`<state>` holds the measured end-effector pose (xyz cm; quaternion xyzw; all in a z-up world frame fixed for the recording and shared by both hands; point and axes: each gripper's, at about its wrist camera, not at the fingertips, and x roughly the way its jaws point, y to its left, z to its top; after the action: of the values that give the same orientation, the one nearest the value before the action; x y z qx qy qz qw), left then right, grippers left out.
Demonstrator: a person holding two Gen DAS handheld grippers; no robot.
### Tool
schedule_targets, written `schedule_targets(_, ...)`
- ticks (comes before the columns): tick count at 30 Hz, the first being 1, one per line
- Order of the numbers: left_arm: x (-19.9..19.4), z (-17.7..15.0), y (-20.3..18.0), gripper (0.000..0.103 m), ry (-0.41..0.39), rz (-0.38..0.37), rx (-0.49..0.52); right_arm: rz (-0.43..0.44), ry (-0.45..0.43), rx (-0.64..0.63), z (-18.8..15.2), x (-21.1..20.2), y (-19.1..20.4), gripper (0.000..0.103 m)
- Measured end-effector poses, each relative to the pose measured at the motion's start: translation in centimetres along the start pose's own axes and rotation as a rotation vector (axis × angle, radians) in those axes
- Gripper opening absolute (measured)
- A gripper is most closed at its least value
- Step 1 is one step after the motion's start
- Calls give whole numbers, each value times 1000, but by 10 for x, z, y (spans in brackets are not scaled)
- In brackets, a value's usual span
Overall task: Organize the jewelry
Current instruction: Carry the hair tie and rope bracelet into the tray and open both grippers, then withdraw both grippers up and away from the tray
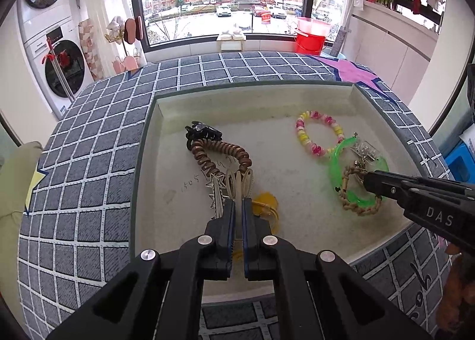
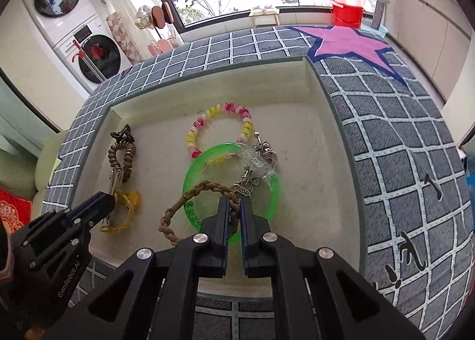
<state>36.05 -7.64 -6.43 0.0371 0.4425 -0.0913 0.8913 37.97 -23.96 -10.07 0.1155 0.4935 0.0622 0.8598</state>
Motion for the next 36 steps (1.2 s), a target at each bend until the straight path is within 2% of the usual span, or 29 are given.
schedule_targets(2, -2, 0, -1, 17, -4, -2, 1, 21, -4, 15, 1, -3, -2, 11)
schedule_targets(4, -3, 0, -2, 17, -7, -4, -1, 35, -4, 23, 1, -5, -2, 28)
schedule_targets(5, -4, 1, -2, 17, -10, -3, -3, 41, -9, 22, 1, -8, -2, 45)
schedule_targets(6, -5, 1, -3, 17, -13, -1, -5, 41, -20, 19, 1, -10, -1, 53)
schedule_targets(14, -23, 8, -9, 17, -73, 37, 13, 9, -96, 34, 5, -37, -6, 53)
schedule_targets(19, -22, 14, -1, 17, -46, 28, -36, -16, -96, 39, 5, -44, -14, 54)
schedule_targets(24, -26, 15, 0, 17, -52, 63, -29, -27, -93, 47, 4, -45, -20, 54)
schedule_targets(36, -39, 20, 10, 17, -63, 69, -52, -42, -88, 46, 5, -49, -23, 56)
